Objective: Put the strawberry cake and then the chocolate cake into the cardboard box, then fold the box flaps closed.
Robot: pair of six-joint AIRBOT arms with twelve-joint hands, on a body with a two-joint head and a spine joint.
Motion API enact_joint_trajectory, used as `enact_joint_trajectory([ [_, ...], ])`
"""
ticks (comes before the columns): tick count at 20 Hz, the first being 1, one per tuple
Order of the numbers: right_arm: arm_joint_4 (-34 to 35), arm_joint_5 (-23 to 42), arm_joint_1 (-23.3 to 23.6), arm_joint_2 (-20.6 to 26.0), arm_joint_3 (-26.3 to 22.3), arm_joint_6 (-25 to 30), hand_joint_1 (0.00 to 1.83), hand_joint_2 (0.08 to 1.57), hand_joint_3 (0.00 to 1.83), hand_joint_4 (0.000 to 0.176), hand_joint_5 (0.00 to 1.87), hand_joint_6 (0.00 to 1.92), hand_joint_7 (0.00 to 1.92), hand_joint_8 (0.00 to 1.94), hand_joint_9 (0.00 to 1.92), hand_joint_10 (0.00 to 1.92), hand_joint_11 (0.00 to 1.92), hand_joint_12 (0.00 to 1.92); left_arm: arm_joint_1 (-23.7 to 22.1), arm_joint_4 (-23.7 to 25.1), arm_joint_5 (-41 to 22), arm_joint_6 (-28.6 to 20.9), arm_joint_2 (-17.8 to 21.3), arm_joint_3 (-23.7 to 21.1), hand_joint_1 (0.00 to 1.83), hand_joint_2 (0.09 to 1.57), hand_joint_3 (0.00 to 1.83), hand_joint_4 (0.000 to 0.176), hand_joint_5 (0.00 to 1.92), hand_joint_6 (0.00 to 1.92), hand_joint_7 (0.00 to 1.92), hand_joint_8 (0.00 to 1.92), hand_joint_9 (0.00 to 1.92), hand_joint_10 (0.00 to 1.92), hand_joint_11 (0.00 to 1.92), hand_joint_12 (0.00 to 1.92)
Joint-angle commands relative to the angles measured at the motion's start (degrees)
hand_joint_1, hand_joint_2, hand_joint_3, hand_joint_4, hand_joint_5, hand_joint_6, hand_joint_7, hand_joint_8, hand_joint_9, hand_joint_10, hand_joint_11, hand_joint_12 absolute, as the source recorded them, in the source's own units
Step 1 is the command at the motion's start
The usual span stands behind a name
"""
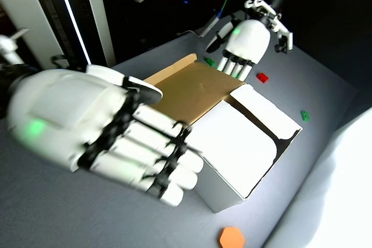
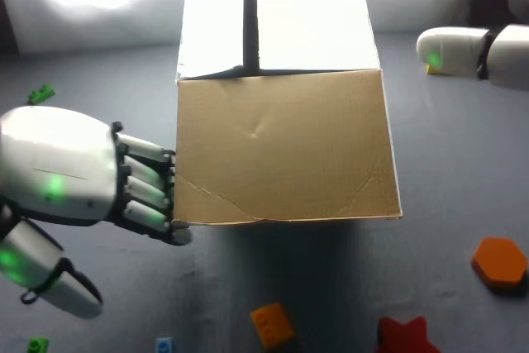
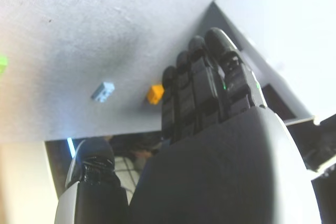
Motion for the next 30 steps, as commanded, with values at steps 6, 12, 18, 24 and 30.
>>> enact_joint_trajectory([
  [6,10.2,5.1,-0.3,0.5,1.1,0.6,0.0,1.19,0.0,0.0,0.12,0.01,0.18,0.0,0.19,0.01,0.0,0.78,-2.4,-3.9,1.2,-0.8,-0.4,-4.4,0.04,1.18,0.0,0.0,0.27,0.0,0.3,0.0,0.33,0.0,0.0,1.01],
  [12,10.2,5.7,-0.7,0.5,1.1,0.6,0.0,1.19,0.0,0.0,0.12,0.0,0.19,0.0,0.19,0.01,0.0,0.71,-12.0,-3.4,-1.9,-6.1,3.5,-6.5,0.11,1.18,0.0,0.0,0.3,0.01,0.32,0.01,0.33,0.01,0.0,0.99],
  [18,9.3,5.9,-0.9,0.3,1.1,0.6,0.0,1.19,0.0,0.0,0.12,0.0,0.19,0.0,0.18,0.0,0.0,0.7,-26.3,1.6,-6.0,-12.3,3.7,-3.0,0.05,1.17,0.0,0.0,0.27,0.0,0.32,0.0,0.34,0.0,0.0,0.99],
  [24,6.1,7.4,-1.7,-0.1,1.1,0.8,0.0,1.21,0.0,0.0,0.12,0.0,0.2,0.0,0.2,0.0,0.0,0.77,-31.2,3.7,-6.0,-11.2,-9.7,11.3,0.05,1.18,0.0,0.0,0.25,0.0,0.32,0.0,0.34,0.0,0.0,0.97],
  [30,0.3,7.7,-2.4,-0.1,1.1,0.8,0.01,1.2,0.0,0.0,0.12,0.0,0.17,0.0,0.19,0.01,0.0,0.63,-24.2,3.2,-5.8,-9.0,-19.2,25.3,0.11,1.17,0.0,0.0,0.28,0.01,0.32,0.0,0.35,0.0,0.0,0.99],
])
